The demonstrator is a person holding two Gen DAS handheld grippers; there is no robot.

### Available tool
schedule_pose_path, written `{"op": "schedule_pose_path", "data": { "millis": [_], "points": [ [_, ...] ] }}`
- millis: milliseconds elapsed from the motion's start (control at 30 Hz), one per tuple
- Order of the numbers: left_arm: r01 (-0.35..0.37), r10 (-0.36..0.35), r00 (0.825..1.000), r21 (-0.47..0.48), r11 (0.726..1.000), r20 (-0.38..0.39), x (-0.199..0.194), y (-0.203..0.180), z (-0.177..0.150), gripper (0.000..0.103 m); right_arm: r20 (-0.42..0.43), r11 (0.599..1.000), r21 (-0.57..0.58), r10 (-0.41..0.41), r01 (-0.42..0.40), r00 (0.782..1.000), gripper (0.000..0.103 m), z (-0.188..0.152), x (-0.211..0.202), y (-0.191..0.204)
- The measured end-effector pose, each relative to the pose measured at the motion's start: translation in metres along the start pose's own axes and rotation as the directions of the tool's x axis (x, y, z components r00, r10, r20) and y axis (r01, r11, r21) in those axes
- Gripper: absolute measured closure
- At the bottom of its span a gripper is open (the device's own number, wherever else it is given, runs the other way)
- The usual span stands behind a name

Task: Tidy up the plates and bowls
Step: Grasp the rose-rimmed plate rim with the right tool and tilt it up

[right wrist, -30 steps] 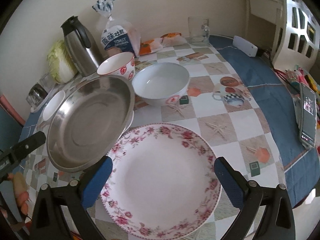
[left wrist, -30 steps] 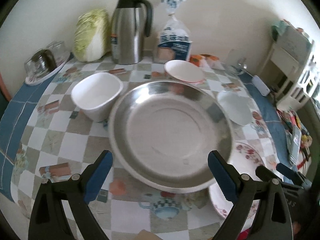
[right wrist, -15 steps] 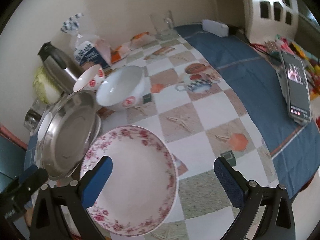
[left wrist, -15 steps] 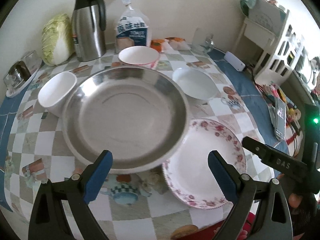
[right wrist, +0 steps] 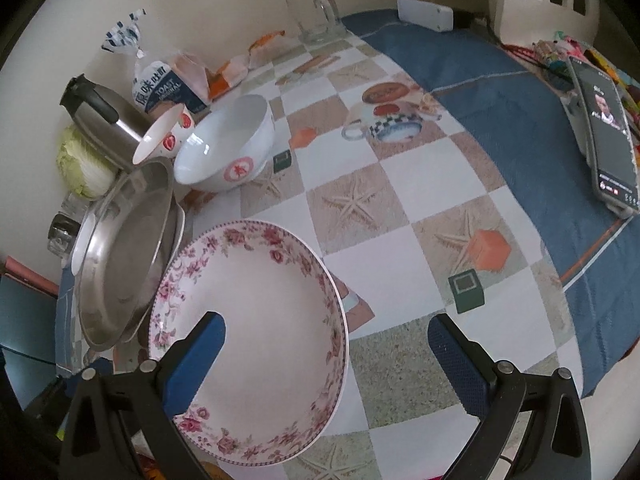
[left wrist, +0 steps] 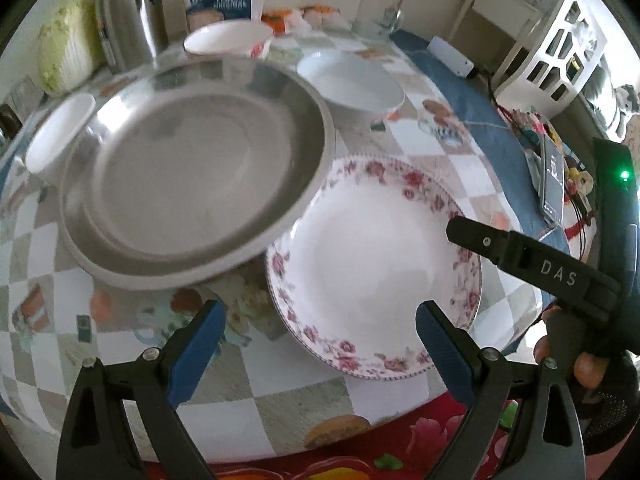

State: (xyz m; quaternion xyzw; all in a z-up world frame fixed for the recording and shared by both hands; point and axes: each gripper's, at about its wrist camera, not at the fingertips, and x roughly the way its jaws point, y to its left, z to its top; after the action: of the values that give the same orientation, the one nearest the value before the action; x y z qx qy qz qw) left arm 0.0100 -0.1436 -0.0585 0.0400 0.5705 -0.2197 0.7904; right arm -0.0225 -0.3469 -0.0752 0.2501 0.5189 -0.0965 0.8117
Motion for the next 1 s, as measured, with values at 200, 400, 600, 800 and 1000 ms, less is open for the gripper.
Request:
{"op": "schedule_pose_path", "data": {
  "millis": [200,400,600,800,1000],
  "points": [
    [-0.01,0.009,0.999,-0.039,0.999,-0.045,0.012,0.005,-0.003,0.007,-0.032,1.0,0.029,0.009,-0.009,0.999,0.022,-0.002,0.008,-0.005],
    [-0.008,0.004,0.998,-0.06,0.998,-0.06,0.018,0.006,-0.003,0.007,-0.049,0.999,0.032,0.034,-0.032,0.998,0.049,-0.002,0.012,-0.004],
    [0.0,-0.004,0.998,-0.074,0.997,-0.063,0.022,0.008,-0.003,0.007,-0.069,0.999,0.032,-0.01,0.012,0.998,0.064,-0.003,0.016,-0.005],
    [0.008,-0.014,0.997,-0.086,0.996,-0.069,0.027,0.008,-0.003,0.007,-0.075,0.998,0.033,-0.047,0.049,0.996,0.07,-0.003,0.018,-0.007],
    [0.031,-0.04,0.997,-0.121,0.992,-0.067,0.033,0.01,-0.002,0.007,-0.062,0.996,0.056,-0.061,0.065,0.996,0.07,0.001,0.016,-0.014]
  ]
}}
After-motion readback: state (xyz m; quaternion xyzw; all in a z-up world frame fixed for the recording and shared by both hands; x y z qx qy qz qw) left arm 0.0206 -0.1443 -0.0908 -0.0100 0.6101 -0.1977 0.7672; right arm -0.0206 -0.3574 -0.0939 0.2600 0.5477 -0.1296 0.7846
